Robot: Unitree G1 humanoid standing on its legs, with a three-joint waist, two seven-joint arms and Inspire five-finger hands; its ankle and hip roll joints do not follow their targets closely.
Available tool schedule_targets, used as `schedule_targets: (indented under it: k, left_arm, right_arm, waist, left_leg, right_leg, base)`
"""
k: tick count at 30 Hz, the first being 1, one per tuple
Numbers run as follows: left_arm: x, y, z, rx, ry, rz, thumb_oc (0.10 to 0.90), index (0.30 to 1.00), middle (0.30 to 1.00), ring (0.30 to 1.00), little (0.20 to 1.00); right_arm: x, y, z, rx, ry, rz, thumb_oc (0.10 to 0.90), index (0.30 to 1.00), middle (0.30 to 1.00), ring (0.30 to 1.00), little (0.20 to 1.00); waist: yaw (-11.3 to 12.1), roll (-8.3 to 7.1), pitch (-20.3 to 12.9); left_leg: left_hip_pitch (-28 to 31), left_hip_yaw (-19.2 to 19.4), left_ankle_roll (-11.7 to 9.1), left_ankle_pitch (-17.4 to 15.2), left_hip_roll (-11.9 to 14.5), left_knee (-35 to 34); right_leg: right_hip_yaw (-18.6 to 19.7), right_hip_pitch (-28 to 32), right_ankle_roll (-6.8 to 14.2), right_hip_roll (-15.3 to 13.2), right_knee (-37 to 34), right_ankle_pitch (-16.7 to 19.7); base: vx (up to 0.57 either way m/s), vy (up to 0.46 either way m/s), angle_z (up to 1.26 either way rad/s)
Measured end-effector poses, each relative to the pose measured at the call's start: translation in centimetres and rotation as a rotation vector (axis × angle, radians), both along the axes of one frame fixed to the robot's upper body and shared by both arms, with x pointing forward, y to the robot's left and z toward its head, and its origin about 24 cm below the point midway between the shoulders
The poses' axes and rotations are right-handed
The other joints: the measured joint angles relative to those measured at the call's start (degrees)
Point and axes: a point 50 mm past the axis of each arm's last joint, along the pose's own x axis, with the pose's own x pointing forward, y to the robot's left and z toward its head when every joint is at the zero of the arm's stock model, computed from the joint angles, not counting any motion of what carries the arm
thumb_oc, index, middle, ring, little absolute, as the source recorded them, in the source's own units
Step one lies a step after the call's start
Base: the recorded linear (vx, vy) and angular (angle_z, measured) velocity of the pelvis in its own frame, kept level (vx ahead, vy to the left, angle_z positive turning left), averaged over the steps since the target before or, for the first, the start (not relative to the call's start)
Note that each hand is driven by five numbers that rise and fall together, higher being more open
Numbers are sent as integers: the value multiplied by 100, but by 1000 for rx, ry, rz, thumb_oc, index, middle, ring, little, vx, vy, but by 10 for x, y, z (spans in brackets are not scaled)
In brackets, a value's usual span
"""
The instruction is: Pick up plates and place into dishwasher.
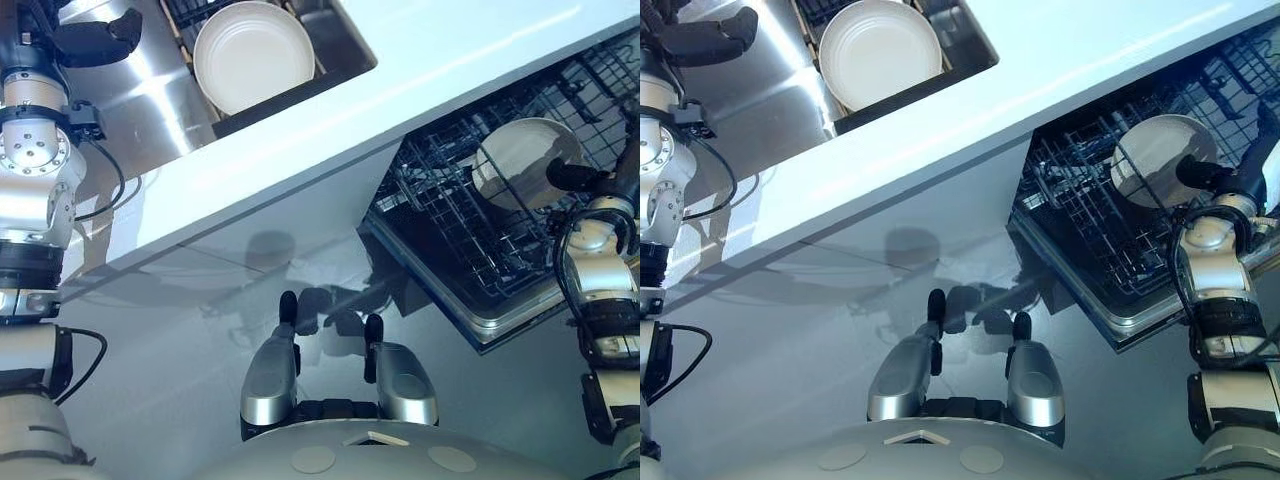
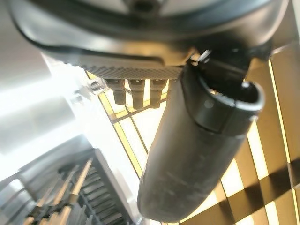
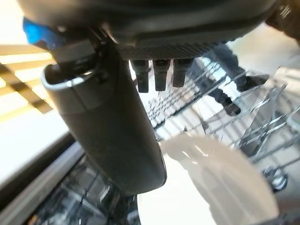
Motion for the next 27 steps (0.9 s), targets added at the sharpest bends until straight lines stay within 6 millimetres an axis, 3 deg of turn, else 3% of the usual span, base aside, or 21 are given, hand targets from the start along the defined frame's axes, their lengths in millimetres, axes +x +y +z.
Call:
schedule_targets:
  k: [7, 11, 13, 17, 21, 27]
  left_arm:
    - [-3, 7, -2, 102, 69, 48, 800, 900, 900, 900, 900]
    - [-1, 22, -11, 155, 187, 100, 800, 900, 900, 900, 900]
    - [1, 33, -24, 151, 286, 122, 800, 900, 900, 900, 900]
    - [-1, 58, -48, 195, 543, 161, 800, 900, 900, 900, 900]
    - [-7, 75, -67, 173, 719, 178, 800, 900, 900, 900, 900]
    - [-11, 82, -88, 144, 882, 174, 800, 900, 900, 900, 900]
  right_arm:
    - [-6, 19, 25, -99, -161, 120, 800, 900, 900, 900, 900]
    - [-7, 48, 32, -35, -254, 355, 800, 900, 900, 900, 900]
    - [-10, 62, 17, 53, -221, 476, 800, 900, 900, 900, 900]
    - [-23, 82, -30, 243, -45, 651, 800, 900, 900, 900, 900]
    - [-40, 96, -69, 419, 89, 748, 800, 900, 900, 900, 900]
    - [-56, 108, -88, 470, 187, 829, 800, 900, 900, 900, 900]
  waist:
    - [-320, -74, -207]
    - [-548, -79, -464]
    - [-642, -81, -670]
    - [-814, -66, -1004]
    - [-980, -64, -1075]
    - [-1245, -79, -1093]
  left_leg:
    - [182, 373, 64, -81, -41, -89]
    - [313, 636, 105, -211, -86, -89]
    - [419, 775, 115, -285, -93, -107]
    - [619, 1087, 143, -402, -133, -185]
    - [692, 1376, 172, -482, -216, -219]
    - [693, 1670, 268, -543, -329, -200]
  right_leg:
    - [367, -17, 79, -42, -91, 69]
    - [507, -6, 117, -99, -123, 94]
    - [585, 39, 136, -108, -173, 108]
    - [721, 59, 167, -146, -207, 125]
    - [923, -67, 245, -207, -177, 177]
    - [1070, -238, 343, -300, -176, 313]
  base:
    - [-5, 159, -27]
    - [2, 211, -32]
    - [5, 241, -34]
    - [8, 233, -38]
    - [8, 207, -35]
    - [27, 173, -29]
